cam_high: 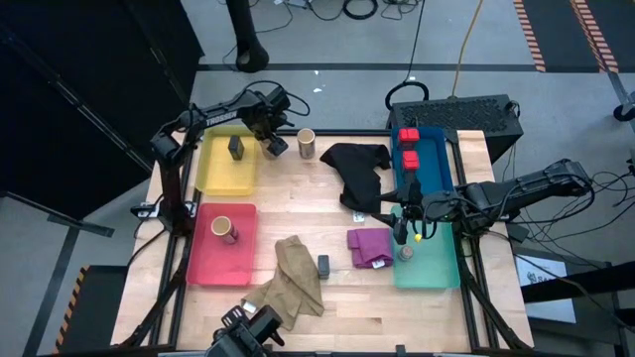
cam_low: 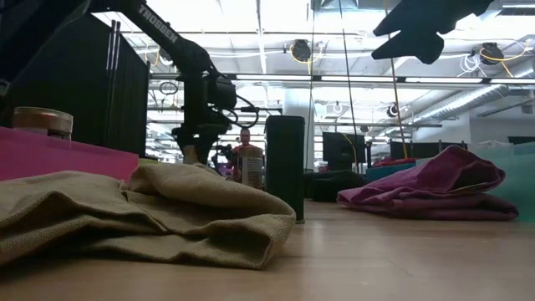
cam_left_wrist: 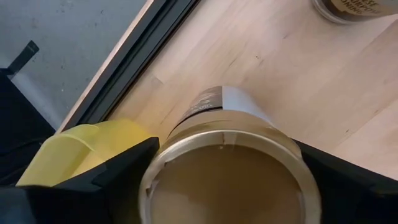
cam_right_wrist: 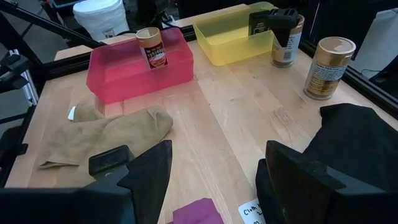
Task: Sort spices by type
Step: Put the left gold seasoning bottle into the red bin
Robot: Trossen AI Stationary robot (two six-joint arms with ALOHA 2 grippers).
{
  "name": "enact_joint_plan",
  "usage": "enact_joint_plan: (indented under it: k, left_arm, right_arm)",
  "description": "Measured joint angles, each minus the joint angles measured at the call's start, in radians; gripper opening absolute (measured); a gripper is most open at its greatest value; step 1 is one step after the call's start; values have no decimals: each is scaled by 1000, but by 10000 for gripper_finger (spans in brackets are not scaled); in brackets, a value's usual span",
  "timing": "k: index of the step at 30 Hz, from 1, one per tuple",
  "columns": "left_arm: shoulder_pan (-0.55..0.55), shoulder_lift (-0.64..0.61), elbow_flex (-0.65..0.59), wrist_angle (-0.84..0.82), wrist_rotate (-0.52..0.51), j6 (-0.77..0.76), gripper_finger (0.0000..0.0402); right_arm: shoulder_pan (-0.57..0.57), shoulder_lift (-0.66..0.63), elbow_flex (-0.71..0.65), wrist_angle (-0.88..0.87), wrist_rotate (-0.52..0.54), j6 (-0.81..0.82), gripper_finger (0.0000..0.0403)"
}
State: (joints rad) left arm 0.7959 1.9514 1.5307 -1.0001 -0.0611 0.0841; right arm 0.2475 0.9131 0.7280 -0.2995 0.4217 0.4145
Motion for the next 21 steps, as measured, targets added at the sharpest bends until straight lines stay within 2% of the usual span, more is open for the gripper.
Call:
enact_joint_plan:
  k: [7,16,21]
  left_arm:
    - [-5,0,0,-1,0,0,287]
    - [-40,-1,0,-5,-6,0,287]
    - [-60,0,33,-74,-51,0,287]
  right_arm:
    - [0,0,0,-11,0,0,242]
    - [0,0,0,-14,0,4,242]
    - [0,0,0,-19,0,11,242]
